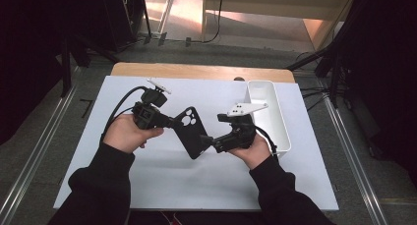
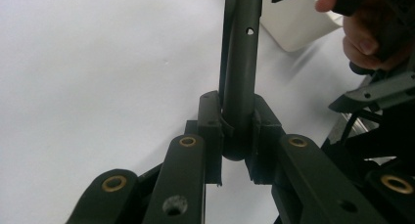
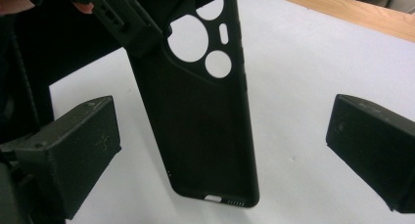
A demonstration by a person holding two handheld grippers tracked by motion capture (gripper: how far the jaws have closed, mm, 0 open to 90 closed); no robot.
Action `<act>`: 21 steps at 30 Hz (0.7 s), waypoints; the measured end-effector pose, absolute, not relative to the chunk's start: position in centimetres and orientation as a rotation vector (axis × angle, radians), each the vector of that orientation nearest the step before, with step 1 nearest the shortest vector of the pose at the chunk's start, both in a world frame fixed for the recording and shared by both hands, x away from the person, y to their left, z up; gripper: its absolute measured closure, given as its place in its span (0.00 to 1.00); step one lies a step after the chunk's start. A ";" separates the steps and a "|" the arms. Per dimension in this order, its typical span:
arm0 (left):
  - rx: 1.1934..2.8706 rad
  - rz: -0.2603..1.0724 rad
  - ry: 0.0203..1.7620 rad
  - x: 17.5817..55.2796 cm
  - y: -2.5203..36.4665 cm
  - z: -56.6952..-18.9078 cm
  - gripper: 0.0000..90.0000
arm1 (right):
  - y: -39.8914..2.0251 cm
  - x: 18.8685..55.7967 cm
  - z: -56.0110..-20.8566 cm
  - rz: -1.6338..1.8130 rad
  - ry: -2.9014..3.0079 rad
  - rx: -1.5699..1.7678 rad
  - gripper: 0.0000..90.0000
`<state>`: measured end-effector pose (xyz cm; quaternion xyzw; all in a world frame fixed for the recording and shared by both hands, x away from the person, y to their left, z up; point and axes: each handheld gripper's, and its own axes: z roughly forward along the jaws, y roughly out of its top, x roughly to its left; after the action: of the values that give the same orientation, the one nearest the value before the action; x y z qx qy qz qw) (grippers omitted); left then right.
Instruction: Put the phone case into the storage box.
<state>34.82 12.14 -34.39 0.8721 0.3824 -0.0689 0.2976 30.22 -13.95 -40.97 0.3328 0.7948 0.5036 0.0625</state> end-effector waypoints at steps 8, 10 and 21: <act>2.280 -0.160 1.114 35.5 11.7 -34.0 0.88 | -13.0 30.0 -41.4 1.481 2.370 1.033 0.00; 2.267 -0.157 1.140 35.7 11.5 -33.9 0.88 | -12.9 30.0 -41.4 1.486 2.347 1.045 0.00; 2.268 -0.181 1.231 36.5 11.1 -33.7 0.88 | -11.7 30.0 -41.8 1.441 2.309 1.064 0.00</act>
<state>36.51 11.09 -33.75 0.8432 0.4576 -0.0671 0.2741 29.96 -11.73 -41.84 0.3619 0.7854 0.4901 0.1096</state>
